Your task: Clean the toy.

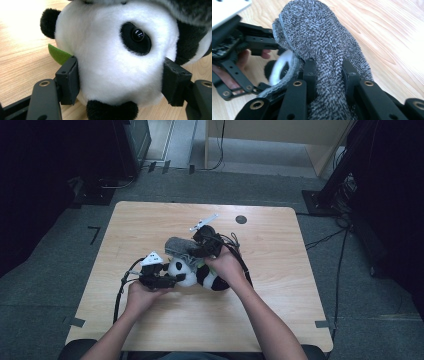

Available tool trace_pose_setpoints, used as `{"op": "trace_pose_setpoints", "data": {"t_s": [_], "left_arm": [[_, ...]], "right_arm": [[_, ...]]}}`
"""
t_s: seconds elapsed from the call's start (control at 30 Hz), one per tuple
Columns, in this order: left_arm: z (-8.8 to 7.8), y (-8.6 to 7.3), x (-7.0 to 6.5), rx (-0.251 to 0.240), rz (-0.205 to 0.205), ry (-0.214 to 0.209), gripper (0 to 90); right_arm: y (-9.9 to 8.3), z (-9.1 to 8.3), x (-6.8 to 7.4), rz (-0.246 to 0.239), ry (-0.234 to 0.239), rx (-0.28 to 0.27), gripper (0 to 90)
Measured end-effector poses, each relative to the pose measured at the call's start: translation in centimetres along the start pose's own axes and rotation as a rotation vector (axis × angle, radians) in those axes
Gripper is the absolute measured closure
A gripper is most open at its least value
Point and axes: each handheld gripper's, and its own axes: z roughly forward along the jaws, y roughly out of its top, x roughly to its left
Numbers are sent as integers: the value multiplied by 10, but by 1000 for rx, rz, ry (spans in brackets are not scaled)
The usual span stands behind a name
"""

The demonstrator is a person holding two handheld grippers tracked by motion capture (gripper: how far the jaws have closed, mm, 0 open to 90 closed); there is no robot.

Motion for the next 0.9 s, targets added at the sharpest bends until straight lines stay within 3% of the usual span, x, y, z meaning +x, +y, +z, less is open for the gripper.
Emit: {"op": "trace_pose_setpoints", "data": {"t_s": [0.23,0.4,0.57,0.67,0.77,0.9], "left_arm": [[0,0,0,-3,1,1,284],[0,0,0,-5,-1,0,284],[0,0,0,-5,1,1,283],[0,0,0,-7,-1,1,282],[0,0,0,-5,1,1,282],[0,0,0,-4,3,2,280]], "right_arm": [[-11,-13,-21,53,-51,12,723],[-14,-26,-29,89,-53,-23,729],[-1,-38,-18,79,-31,-83,727],[8,-38,-6,48,-9,-102,726],[15,-30,6,13,6,-91,725],[18,-11,15,1,26,-51,724]]}}
